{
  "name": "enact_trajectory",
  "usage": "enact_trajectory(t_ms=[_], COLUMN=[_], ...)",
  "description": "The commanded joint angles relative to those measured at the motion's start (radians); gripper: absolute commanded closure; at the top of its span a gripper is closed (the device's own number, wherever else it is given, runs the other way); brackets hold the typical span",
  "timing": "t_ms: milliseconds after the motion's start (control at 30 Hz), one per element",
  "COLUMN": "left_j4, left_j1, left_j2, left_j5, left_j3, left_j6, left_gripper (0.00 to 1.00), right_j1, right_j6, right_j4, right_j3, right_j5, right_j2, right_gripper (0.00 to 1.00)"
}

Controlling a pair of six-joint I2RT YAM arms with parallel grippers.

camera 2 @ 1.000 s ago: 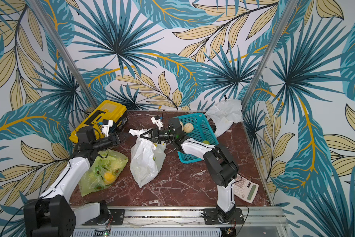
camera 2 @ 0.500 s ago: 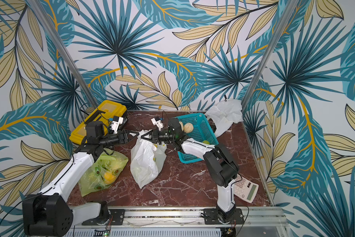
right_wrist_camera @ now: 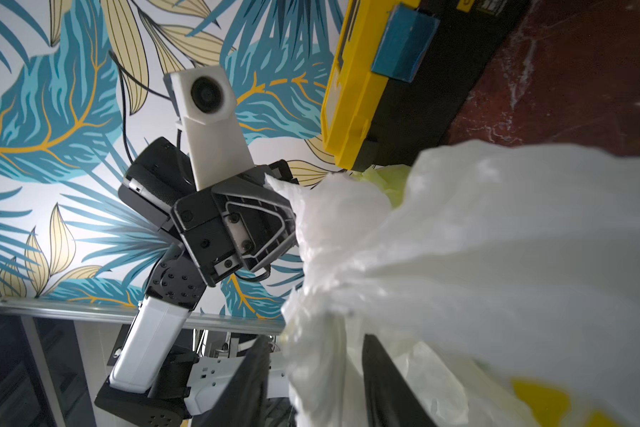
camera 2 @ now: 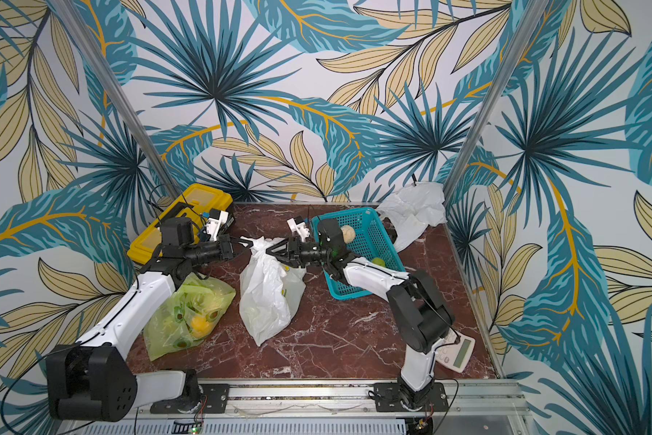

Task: Place the pears into plastic bags & tie knots
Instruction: Tie the plastic bag at the center of the board.

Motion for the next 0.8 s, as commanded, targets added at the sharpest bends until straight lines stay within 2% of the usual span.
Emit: enact_trajectory(t_ms=[0,100,167,267,500,767], left_j4=[0.006,0.006,0.006,0.006,0.006,0.007], left_j1=[0.006,0.006,0.006,0.006,-0.002,-0.011], left_j2=[-0.001,-0.005,-0.011,-0.021,-0.03,-0.034], left_j5=[0.035,0.041,0.04,0.036,0.033,0.029], left_j3=[0.002,0.002,-0.002,-0.008,-0.012,-0.017], left_j6=[0.03,0.026,0.021,0.017,0.011,0.01], left_gripper=[1.0,1.0,1.0,1.0,1.0,1.0], right_j1=[-0.024,-0.022,-0.02,0.003,0.054,0.098], right_j6=[-0.199,-0.396,-0.463,-0.54,-0.574,-0.518], right_j4=[-0.292,-0.601,-0.699,-0.823,-0.857,-0.774], right_j3=[-0.057,-0.068,-0.073,-0.033,0.088,0.153], right_j5=[0.031,0.099,0.129,0.164,0.176,0.177], right_j2=[-0.161,-0.235,-0.253,-0.243,-0.162,-0.096], right_gripper=[0.5,0.53,0.57,0.57,0.52,0.48])
